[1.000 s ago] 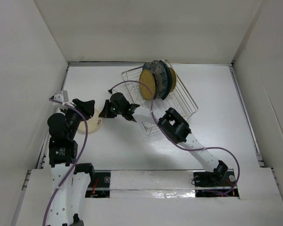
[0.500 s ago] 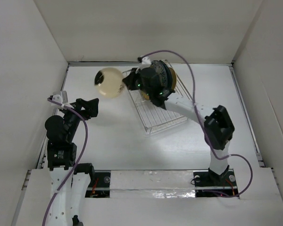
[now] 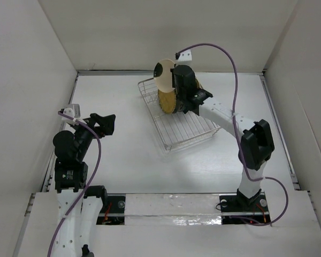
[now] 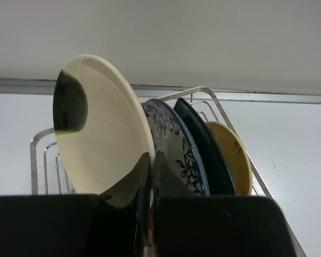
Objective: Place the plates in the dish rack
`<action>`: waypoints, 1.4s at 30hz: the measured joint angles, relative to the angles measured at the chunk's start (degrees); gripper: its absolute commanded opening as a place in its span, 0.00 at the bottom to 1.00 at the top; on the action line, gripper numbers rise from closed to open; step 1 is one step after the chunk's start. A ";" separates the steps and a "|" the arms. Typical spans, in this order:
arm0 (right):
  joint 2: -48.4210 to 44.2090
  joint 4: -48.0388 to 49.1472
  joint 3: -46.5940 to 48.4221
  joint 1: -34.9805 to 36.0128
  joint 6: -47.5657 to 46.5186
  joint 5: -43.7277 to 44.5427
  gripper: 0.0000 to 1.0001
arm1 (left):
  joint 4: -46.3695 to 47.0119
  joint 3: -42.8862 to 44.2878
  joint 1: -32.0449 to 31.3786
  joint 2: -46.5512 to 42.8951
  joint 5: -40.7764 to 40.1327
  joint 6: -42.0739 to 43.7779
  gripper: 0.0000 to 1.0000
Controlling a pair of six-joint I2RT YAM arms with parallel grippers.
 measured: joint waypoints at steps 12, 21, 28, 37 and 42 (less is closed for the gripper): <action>10.43 -6.03 9.49 6.93 -16.09 14.75 0.00 | -0.02 0.00 0.00 0.42 0.24 0.07 0.86; 12.63 -7.37 11.89 8.76 -18.71 19.34 0.00 | -0.04 0.00 0.00 0.42 0.24 0.09 0.86; 13.05 -7.32 11.76 10.58 -16.90 19.37 0.00 | -0.04 0.00 0.00 0.42 0.24 0.09 0.87; 13.11 -7.08 11.76 12.96 -12.98 17.44 0.00 | -0.04 0.00 0.00 0.42 0.22 0.09 0.87; 13.44 -7.02 11.26 14.10 -12.83 17.81 0.00 | -0.04 0.00 0.00 0.42 0.22 0.09 0.87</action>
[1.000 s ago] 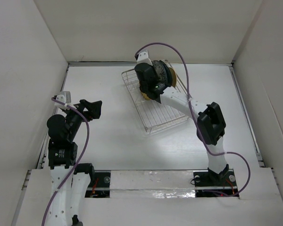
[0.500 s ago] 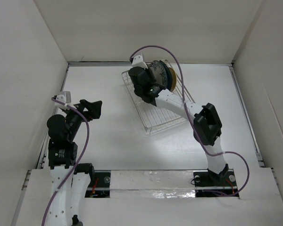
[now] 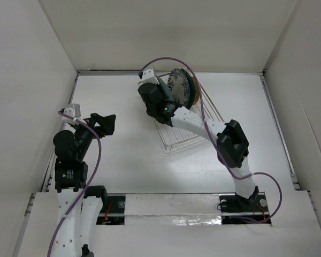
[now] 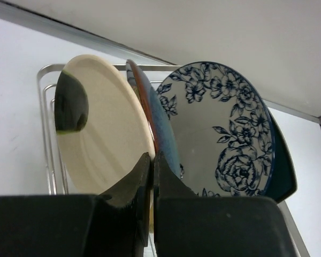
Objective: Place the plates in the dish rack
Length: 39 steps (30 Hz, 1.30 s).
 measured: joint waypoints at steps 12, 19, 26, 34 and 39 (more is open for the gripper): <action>-1.88 -1.20 -0.04 -4.90 -3.78 0.94 0.00 | -0.09 0.00 0.00 0.00 -0.04 0.04 0.88; -2.60 -2.34 0.00 -7.72 -4.13 -1.18 0.00 | -0.11 0.00 0.00 0.02 -0.04 0.11 0.88; -4.52 -4.59 2.10 -7.04 -5.73 -1.66 0.00 | -0.11 0.00 0.00 0.44 -0.04 0.22 0.88; -6.71 -4.92 4.17 -6.45 -6.73 -2.03 0.00 | -0.09 0.00 0.00 0.48 -0.04 0.22 0.88; -7.45 -4.74 4.13 -3.17 -6.71 -3.23 0.00 | -0.09 0.00 0.00 0.55 -0.04 0.22 0.88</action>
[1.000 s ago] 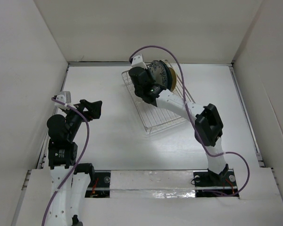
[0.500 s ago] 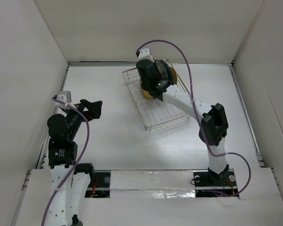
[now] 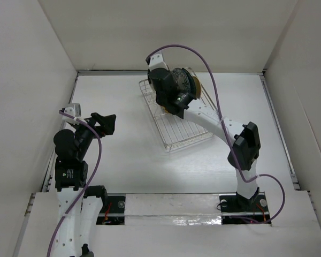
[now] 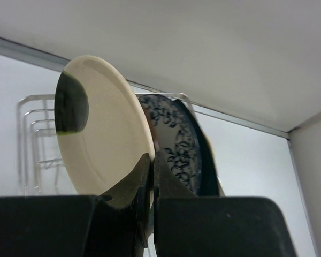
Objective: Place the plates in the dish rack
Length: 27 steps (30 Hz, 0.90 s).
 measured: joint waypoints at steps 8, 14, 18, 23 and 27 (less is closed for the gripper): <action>5.77 -0.52 0.02 2.62 0.63 -0.22 0.00 | 0.00 -0.02 0.00 0.09 0.02 0.00 0.88; 7.74 -1.68 -1.07 1.75 1.99 -0.13 0.00 | 0.00 -0.02 0.00 0.11 0.04 0.00 0.88; 7.58 -1.03 -1.51 1.38 2.86 0.68 0.00 | 0.00 -0.02 0.00 0.13 0.04 0.00 0.88; 5.57 -0.37 -4.26 0.50 5.25 0.28 0.00 | 0.00 -0.02 0.00 0.20 0.04 0.00 0.88; 4.87 -0.57 -4.39 -0.26 5.86 0.66 0.00 | 0.00 -0.02 0.00 0.22 0.04 0.00 0.88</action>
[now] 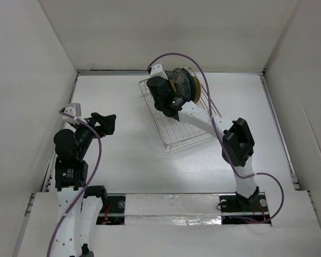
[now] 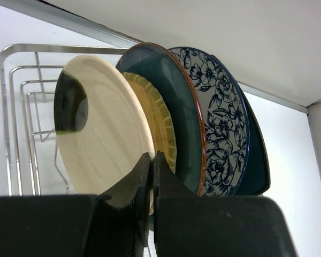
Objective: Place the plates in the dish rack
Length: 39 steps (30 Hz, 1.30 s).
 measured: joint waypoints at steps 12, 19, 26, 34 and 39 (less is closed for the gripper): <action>1.25 -0.46 -1.33 -0.61 1.55 -1.11 0.00 | 0.04 0.00 0.00 0.79 0.04 0.00 0.88; 6.16 -0.09 -1.27 1.07 3.39 -1.92 0.26 | 0.02 0.00 0.00 0.85 0.02 0.00 0.90; 3.32 0.42 -3.39 1.64 4.26 -4.04 0.83 | 0.04 0.00 0.00 0.83 0.17 0.00 0.95; -20.20 10.25 -21.97 2.12 8.11 -9.97 0.86 | 0.24 0.00 0.00 0.72 0.79 0.00 0.97; -44.85 29.88 -44.30 4.02 9.86 -11.52 0.83 | 1.16 -0.07 0.00 0.31 2.62 -0.44 0.97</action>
